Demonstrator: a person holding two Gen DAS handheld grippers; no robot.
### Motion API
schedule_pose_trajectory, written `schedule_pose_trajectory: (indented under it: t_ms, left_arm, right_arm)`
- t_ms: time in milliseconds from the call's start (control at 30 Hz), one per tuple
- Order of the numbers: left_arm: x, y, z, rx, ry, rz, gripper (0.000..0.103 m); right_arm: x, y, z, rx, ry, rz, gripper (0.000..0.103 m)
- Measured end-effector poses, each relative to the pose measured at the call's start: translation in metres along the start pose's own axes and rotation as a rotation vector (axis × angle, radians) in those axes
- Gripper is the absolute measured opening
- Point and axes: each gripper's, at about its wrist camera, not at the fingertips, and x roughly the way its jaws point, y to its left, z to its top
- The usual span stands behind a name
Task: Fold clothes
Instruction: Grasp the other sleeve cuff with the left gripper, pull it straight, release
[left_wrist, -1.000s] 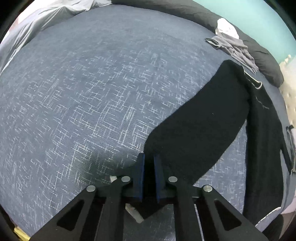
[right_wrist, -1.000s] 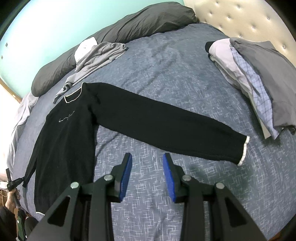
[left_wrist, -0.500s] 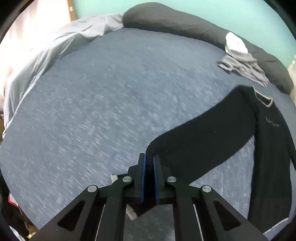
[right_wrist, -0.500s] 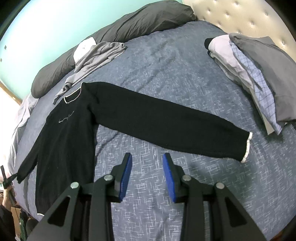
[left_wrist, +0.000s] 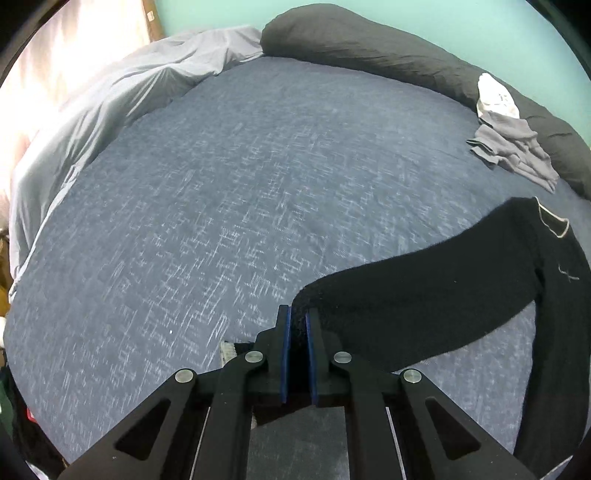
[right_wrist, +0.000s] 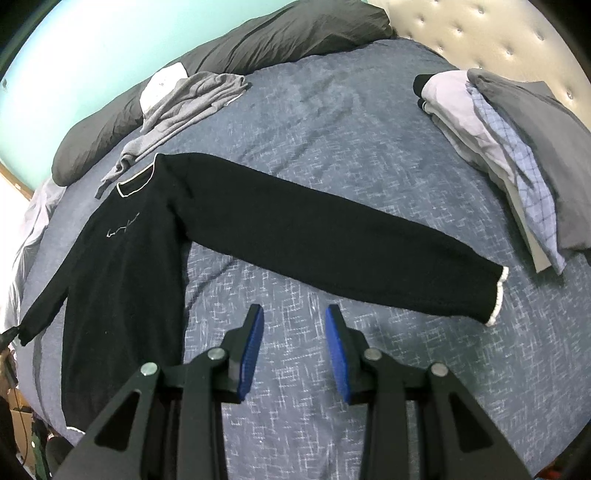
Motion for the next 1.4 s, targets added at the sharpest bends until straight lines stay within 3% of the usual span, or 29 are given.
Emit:
schedule_pose_trajectory:
  t_ms: [333, 733, 900, 1100, 1233, 1400]
  left_arm:
    - [0.035, 0.015, -0.002, -0.017, 0.033, -0.001, 0.008]
    - [0.043, 0.023, 0.026, -0.059, 0.006, 0.019, 0.008]
    - [0.053, 0.028, 0.022, -0.098, 0.038, -0.038, 0.008]
    - [0.035, 0.039, 0.012, -0.132, 0.029, -0.132, 0.018]
    - [0.022, 0.062, 0.006, -0.181, 0.007, -0.084, 0.018]
    - [0.031, 0.086, -0.011, -0.268, 0.042, -0.118, 0.018]
  right_arm:
    - [0.01, 0.018, 0.005, -0.03, 0.019, -0.018, 0.034]
    - [0.016, 0.031, 0.005, -0.041, 0.03, -0.019, 0.034]
    - [0.019, 0.034, 0.005, -0.037, 0.032, -0.014, 0.034]
    - [0.023, 0.04, 0.001, -0.049, 0.037, 0.002, 0.034]
    - [0.024, 0.045, 0.0, -0.046, 0.035, 0.018, 0.034]
    - [0.025, 0.052, -0.002, -0.054, 0.034, 0.033, 0.034]
